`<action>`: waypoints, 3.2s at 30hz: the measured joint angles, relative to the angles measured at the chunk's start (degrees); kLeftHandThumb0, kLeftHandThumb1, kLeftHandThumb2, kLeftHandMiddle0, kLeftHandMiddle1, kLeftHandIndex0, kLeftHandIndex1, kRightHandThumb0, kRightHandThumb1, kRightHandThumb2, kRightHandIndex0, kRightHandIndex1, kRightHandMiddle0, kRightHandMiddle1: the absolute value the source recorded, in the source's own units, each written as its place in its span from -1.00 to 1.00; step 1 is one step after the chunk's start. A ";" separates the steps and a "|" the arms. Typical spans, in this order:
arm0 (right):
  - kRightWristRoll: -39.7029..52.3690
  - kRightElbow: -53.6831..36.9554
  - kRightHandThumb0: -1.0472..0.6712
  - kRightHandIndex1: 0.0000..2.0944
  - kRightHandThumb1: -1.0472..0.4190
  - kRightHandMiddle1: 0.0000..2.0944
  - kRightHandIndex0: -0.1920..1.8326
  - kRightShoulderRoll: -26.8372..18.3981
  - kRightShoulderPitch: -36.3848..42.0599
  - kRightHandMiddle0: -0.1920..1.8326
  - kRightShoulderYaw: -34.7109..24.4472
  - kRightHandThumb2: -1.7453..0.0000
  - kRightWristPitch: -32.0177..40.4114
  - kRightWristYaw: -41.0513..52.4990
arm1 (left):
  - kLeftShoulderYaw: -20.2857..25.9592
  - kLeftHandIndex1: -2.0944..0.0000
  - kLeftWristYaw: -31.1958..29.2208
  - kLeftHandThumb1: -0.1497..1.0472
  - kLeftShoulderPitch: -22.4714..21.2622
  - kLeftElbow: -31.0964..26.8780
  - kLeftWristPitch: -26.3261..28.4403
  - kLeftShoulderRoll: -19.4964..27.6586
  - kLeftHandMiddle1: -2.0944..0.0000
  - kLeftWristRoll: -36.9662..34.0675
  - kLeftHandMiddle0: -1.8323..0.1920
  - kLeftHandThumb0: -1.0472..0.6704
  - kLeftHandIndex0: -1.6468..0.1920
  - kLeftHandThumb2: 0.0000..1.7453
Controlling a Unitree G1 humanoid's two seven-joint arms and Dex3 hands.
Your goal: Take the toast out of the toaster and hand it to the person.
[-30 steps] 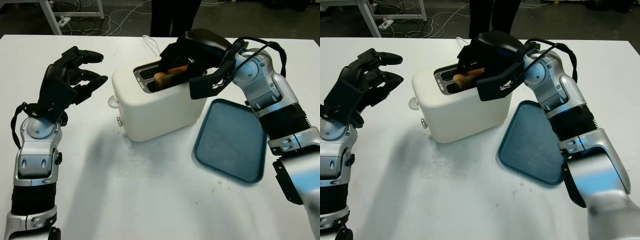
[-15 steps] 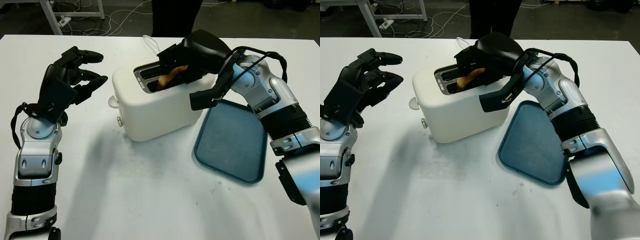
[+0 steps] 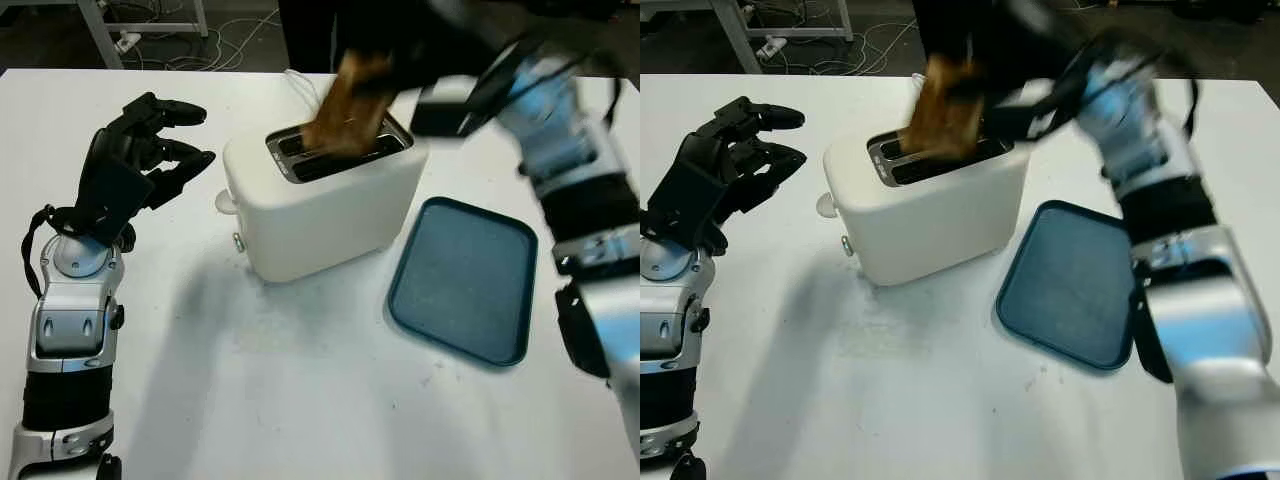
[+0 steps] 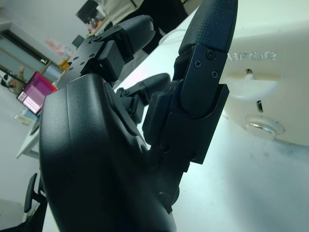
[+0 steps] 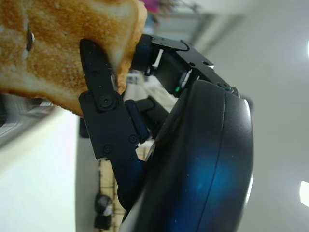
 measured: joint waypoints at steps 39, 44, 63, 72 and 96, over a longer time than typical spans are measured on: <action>24.35 29.54 0.06 0.67 -0.83 0.67 0.00 4.08 2.52 -0.39 -22.59 0.38 14.34 -11.74 | 0.00 0.18 -0.16 0.77 0.00 0.66 -1.03 0.00 -0.02 0.05 0.39 -0.79 0.36 -1.00; 24.47 29.52 0.11 0.67 -0.83 0.67 -0.03 5.39 3.34 -0.47 -22.18 0.32 15.01 -12.42 | 0.00 0.18 -0.17 0.77 0.01 0.61 -0.97 0.00 -0.03 -0.01 0.39 -0.79 0.36 -1.00; 21.02 32.12 0.10 0.67 -0.83 0.67 -0.10 5.85 8.10 -0.45 -16.63 0.36 16.05 -12.17 | 0.00 0.15 -0.29 0.77 0.02 0.34 0.04 0.01 -0.05 -0.06 0.40 -0.80 0.36 -1.00; 19.23 32.12 0.08 0.67 -0.83 0.67 -0.10 5.83 8.78 -0.44 -14.92 0.38 16.34 -12.34 | -0.01 0.15 -0.29 0.77 0.02 0.39 0.01 0.01 -0.05 -0.02 0.39 -0.80 0.37 -1.00; 19.29 32.11 0.10 0.67 -0.83 0.67 -0.11 5.80 8.79 -0.49 -15.26 0.37 16.74 -12.00 | -0.01 0.14 -0.29 0.77 0.02 0.41 -0.33 0.01 -0.06 -0.03 0.41 -0.80 0.38 -1.00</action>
